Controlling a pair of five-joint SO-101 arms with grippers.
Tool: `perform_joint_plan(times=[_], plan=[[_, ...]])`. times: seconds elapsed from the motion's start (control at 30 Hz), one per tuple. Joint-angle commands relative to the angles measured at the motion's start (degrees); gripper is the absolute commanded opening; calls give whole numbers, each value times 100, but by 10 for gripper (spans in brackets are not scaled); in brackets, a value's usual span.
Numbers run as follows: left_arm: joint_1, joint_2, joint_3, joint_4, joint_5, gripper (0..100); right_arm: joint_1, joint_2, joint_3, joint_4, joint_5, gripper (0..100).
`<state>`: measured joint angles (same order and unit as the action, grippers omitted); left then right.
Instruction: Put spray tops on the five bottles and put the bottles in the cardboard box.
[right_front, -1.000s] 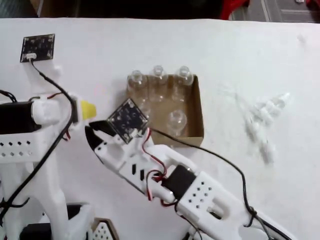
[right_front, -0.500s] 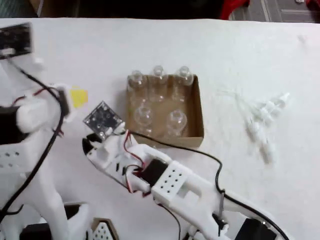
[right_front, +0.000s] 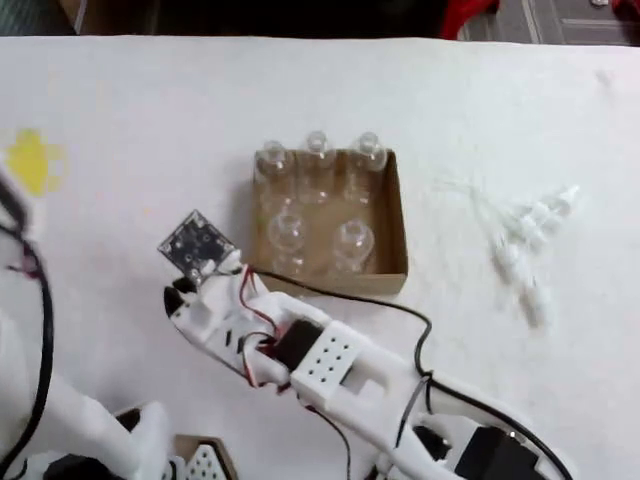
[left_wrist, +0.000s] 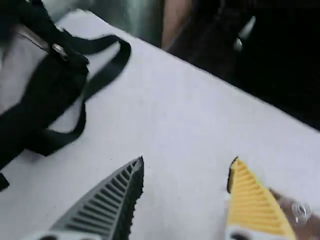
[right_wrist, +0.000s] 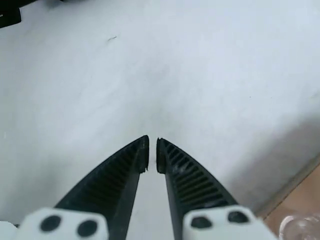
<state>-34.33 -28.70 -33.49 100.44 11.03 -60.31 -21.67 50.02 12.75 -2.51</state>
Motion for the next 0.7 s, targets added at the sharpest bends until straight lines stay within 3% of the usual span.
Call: perform_joint_plan(times=[0.0,0.17,0.27,0.37,0.53,0.67], plan=[[-857,13,-958,-448,316,260,-163,13,-237,-145,0,16],[-1947,13,-1916,-1134,1459,260,-189,-4,-237,-145,0,16],[-2097,13,-2259,-1336,1688,260,-189,-31,-237,-127,0,19],[-1789,31,-2233,-1301,1336,260,-189,-40,-237,-101,-44,91],[-857,31,-1134,-1301,141,259,-189,-48,-237,-92,-44,344],[-602,31,35,-1363,-571,259,-189,-92,-404,-48,-44,335]])
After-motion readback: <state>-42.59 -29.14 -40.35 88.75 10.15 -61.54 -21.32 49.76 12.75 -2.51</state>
